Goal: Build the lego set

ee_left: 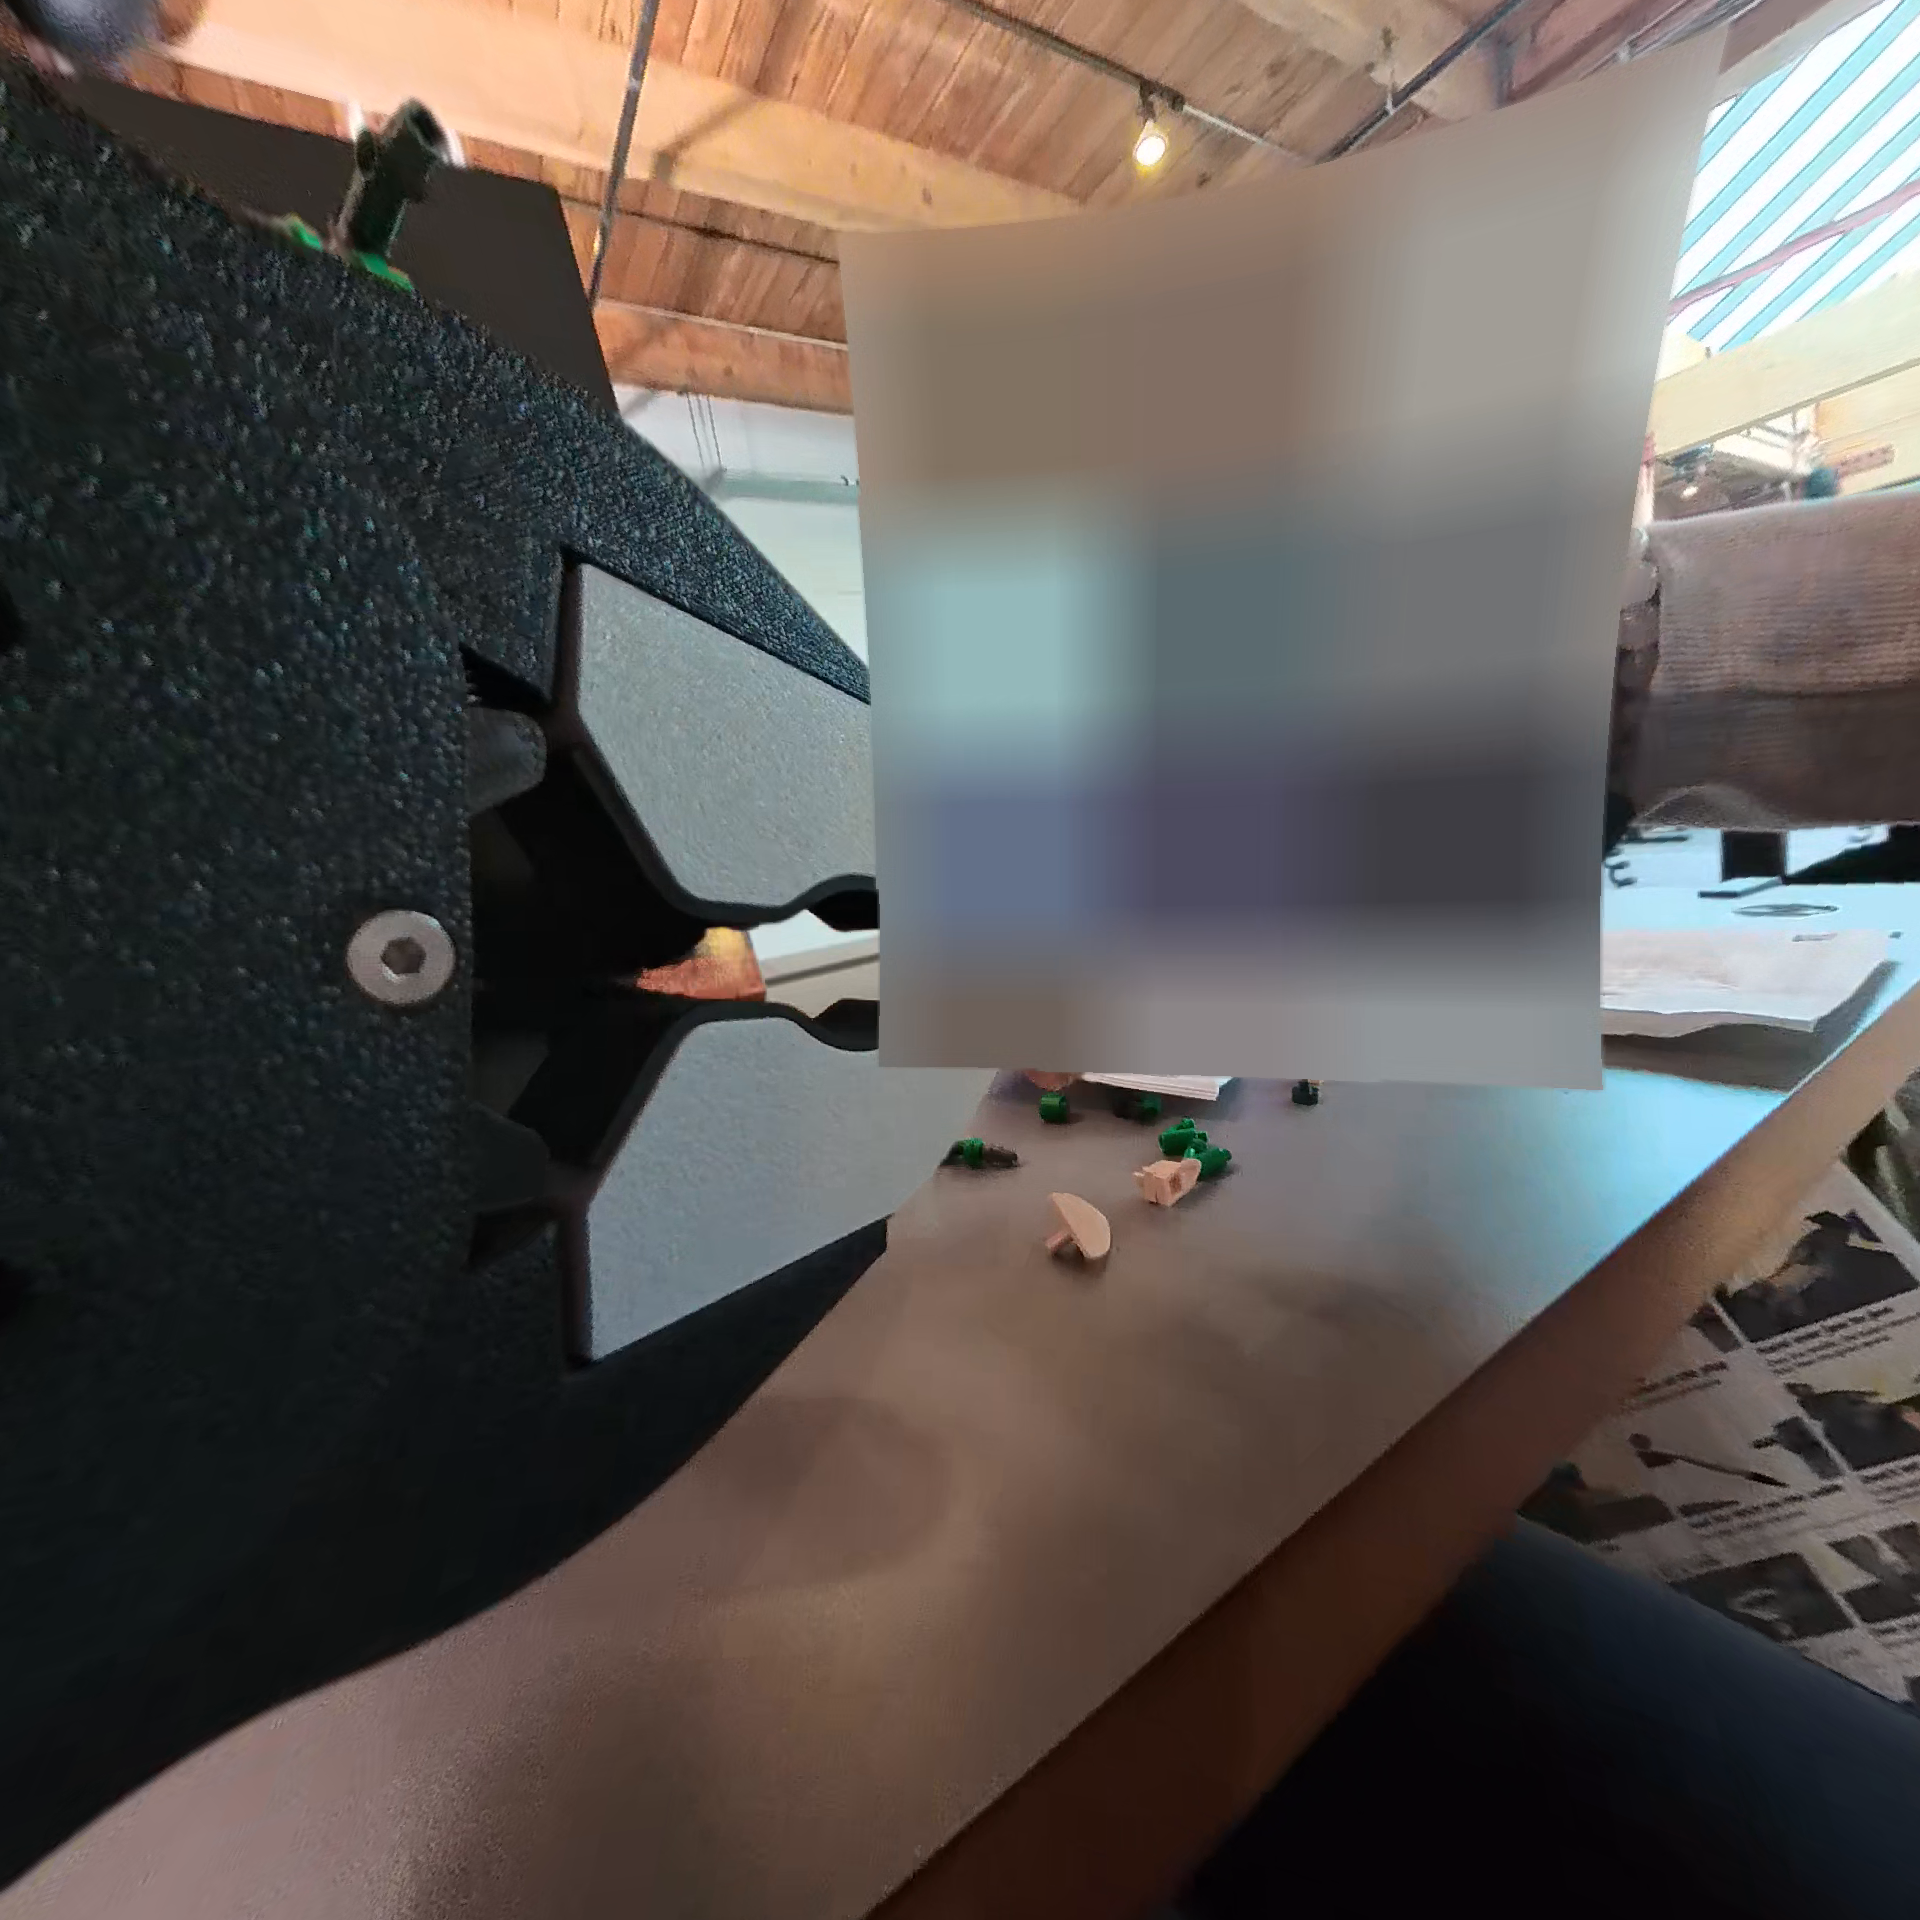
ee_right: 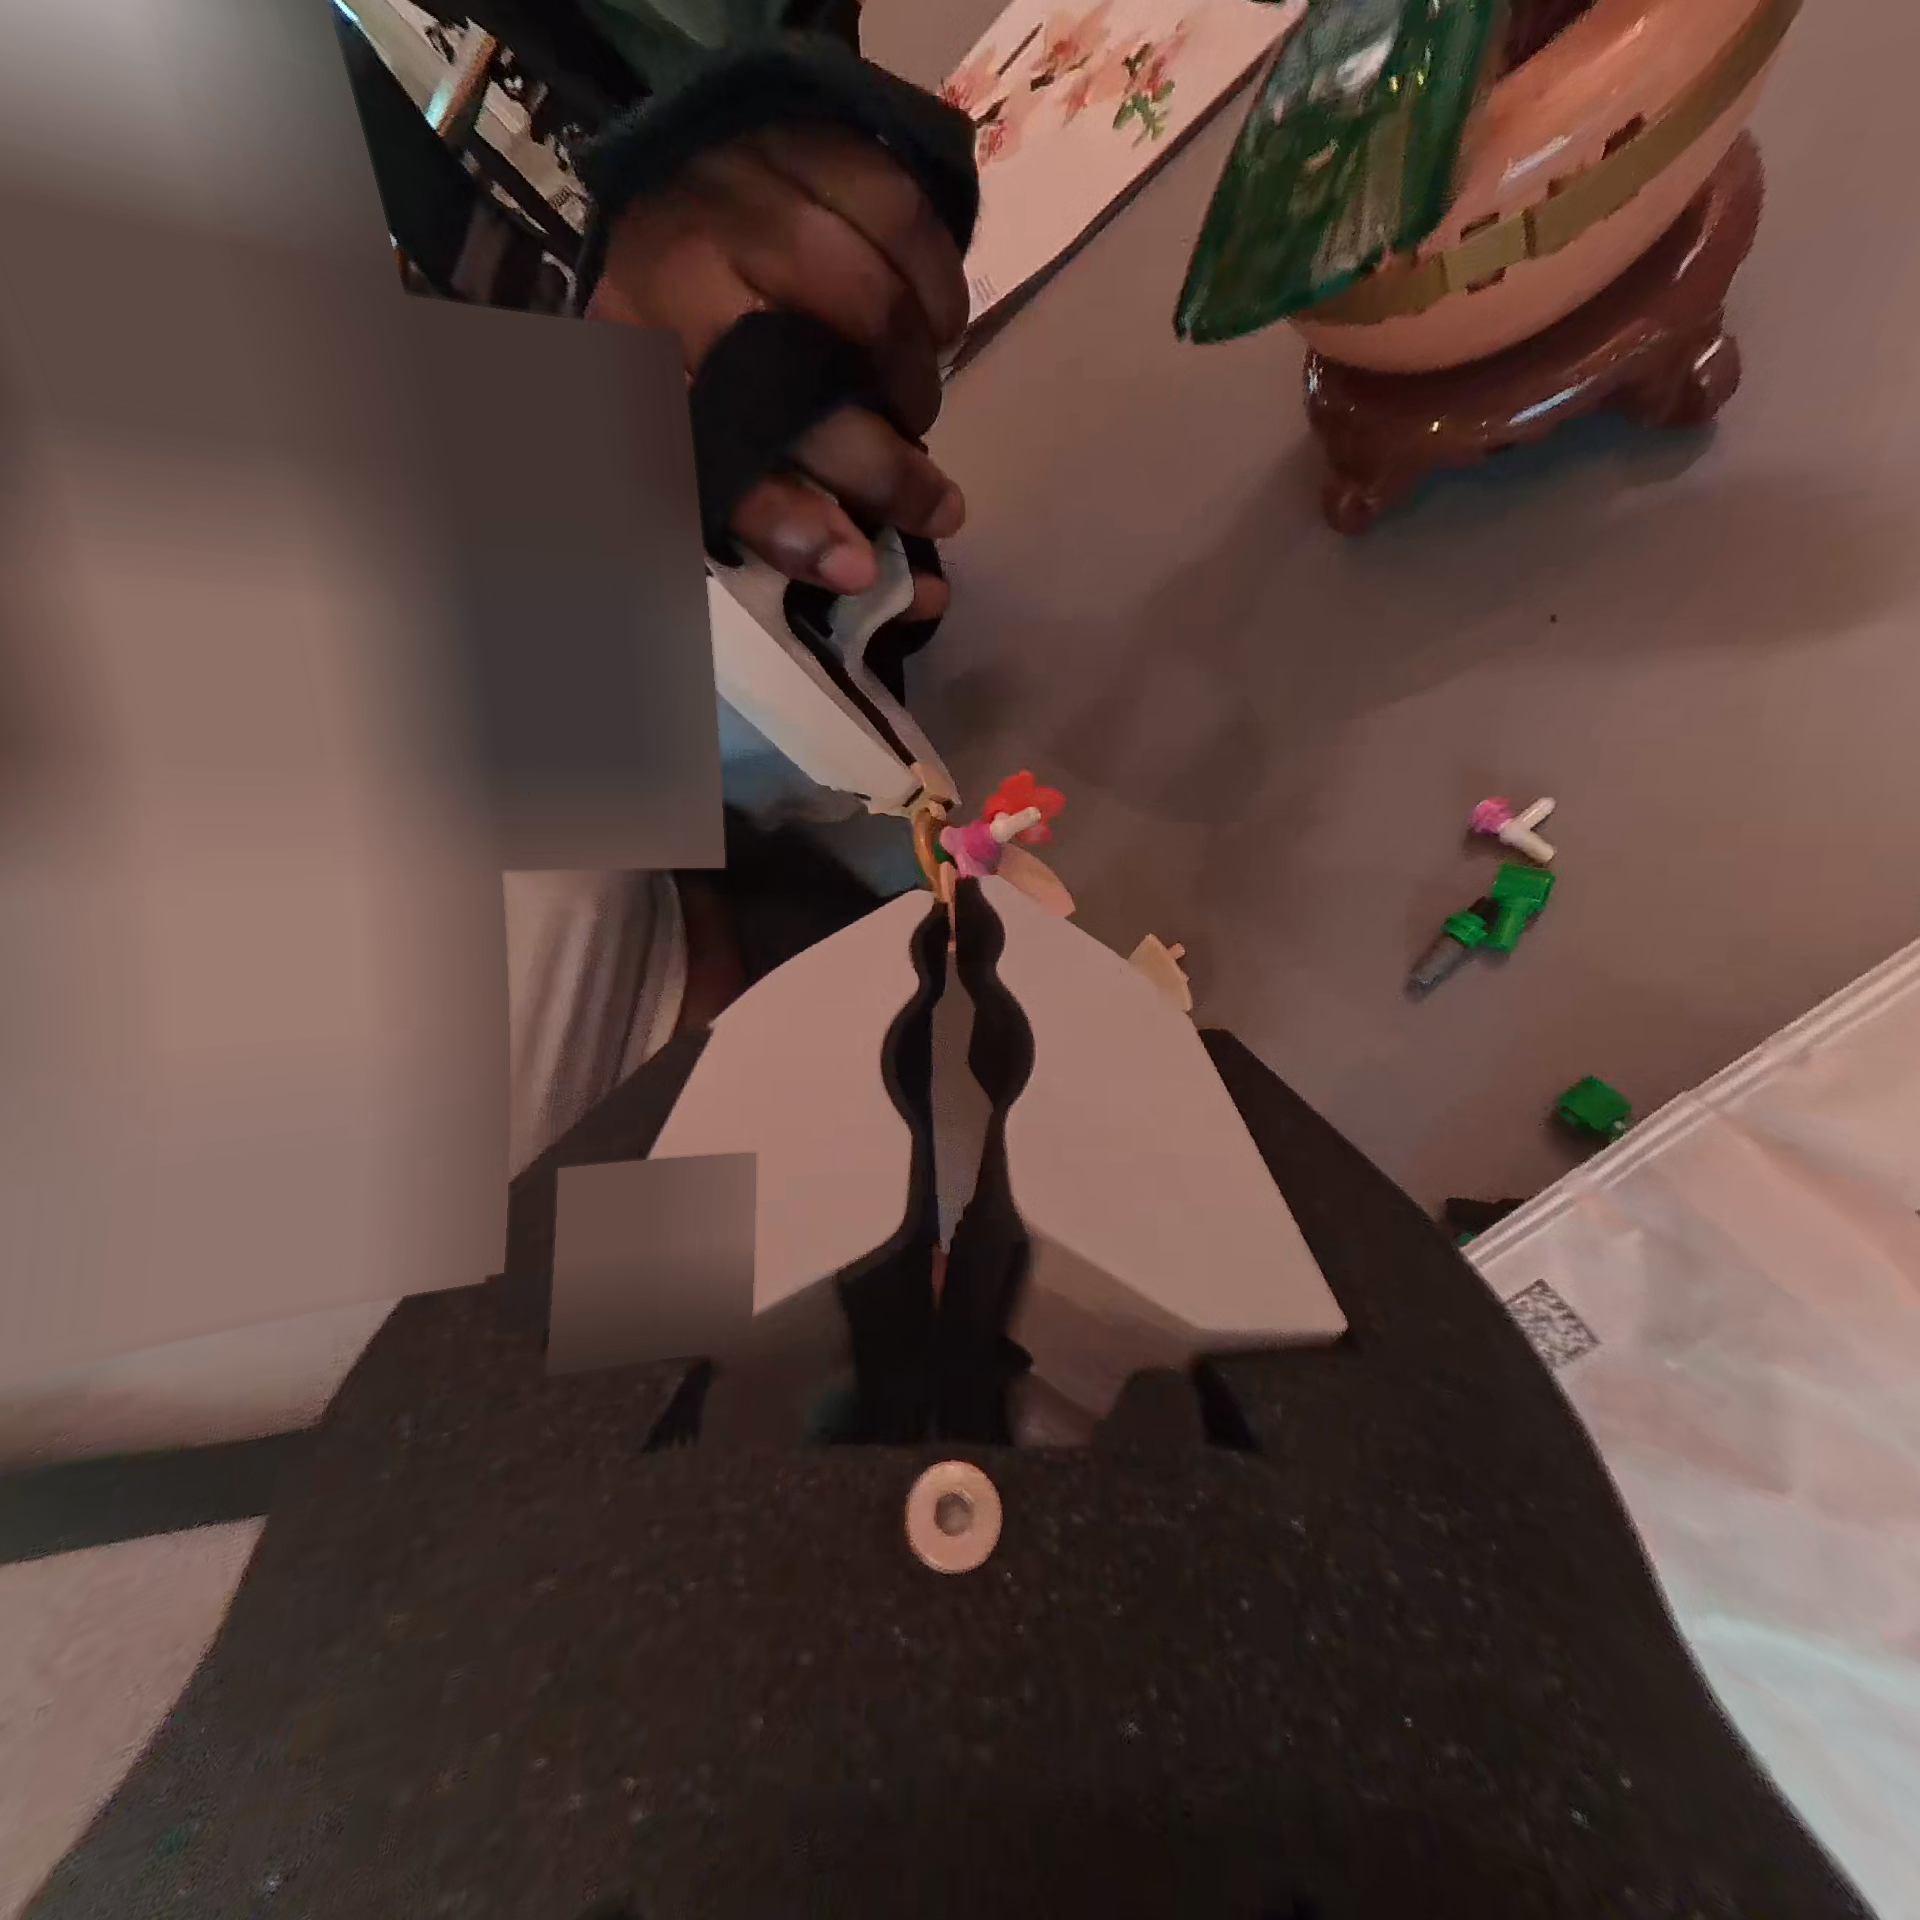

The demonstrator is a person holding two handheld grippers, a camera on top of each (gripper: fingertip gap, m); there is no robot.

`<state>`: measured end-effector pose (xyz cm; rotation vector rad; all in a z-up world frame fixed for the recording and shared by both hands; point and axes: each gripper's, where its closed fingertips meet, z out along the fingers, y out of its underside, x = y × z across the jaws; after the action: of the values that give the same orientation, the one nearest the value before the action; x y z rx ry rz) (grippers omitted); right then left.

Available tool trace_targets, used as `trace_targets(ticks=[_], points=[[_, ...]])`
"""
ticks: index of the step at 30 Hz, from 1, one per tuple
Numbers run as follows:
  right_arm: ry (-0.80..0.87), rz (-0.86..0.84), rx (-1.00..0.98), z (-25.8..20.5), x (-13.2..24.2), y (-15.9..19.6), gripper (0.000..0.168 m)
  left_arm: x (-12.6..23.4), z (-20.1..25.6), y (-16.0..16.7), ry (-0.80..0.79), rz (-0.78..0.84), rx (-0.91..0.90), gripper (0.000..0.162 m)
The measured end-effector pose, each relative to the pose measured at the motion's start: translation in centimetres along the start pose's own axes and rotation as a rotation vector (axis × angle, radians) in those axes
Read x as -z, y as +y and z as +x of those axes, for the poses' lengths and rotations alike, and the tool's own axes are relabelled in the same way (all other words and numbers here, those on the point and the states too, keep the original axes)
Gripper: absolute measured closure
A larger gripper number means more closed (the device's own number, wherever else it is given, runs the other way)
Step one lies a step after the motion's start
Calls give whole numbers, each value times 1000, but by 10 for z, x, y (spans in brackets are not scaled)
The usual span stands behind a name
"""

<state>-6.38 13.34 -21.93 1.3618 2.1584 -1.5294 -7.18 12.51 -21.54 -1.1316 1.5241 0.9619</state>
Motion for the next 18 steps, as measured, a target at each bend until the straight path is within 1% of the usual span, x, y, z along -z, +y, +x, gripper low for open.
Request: trace_targets(ticks=[2, 4, 5, 7, 8, 9, 10, 11, 12, 13, 14, 15, 16, 18], points=[[65, 27, 103, 1, 3, -4, 168, -1, -3, 3, -28, -26, 20, 155], [177, 57, 230, 3, 7, -9, 168, -3, -7, 8, -71, -44, 106, 154], [242, 72, 292, 4, 9, -10, 168, -3, -8, 10, -81, -44, 178, 151], [400, 119, 432, 8, 15, -15, 168, -3, -11, 17, -103, -40, 382, 143], [484, 134, 506, 9, 19, -16, 168, -2, -14, 20, -113, -27, 513, 139], [583, 154, 574, 11, 24, -18, 168, 0, -16, 22, -109, -4, 680, 138], [670, 174, 655, 9, 28, -20, 168, 0, -18, 22, -98, 38, 891, 135], [744, 200, 751, 5, 30, -24, 168, 1, -23, 18, -74, 119, 1127, 129], [812, 229, 833, -1, 31, -27, 168, 3, -30, 10, -27, 235, 1346, 122], [859, 232, 898, -6, 29, -27, 168, 5, -37, 8, 6, 319, 1535, 119], [892, 236, 953, -11, 26, -28, 168, 5, -42, 8, 33, 375, 1666, 114], [918, 248, 991, -15, 23, -29, 168, 5, -45, 7, 59, 425, 1733, 115], [935, 268, 1018, -19, 21, -30, 168, 4, -44, 8, 66, 426, 1763, 119], [945, 313, 1031, -24, 20, -32, 168, 1, -34, 7, 98, 374, 1713, 125]])
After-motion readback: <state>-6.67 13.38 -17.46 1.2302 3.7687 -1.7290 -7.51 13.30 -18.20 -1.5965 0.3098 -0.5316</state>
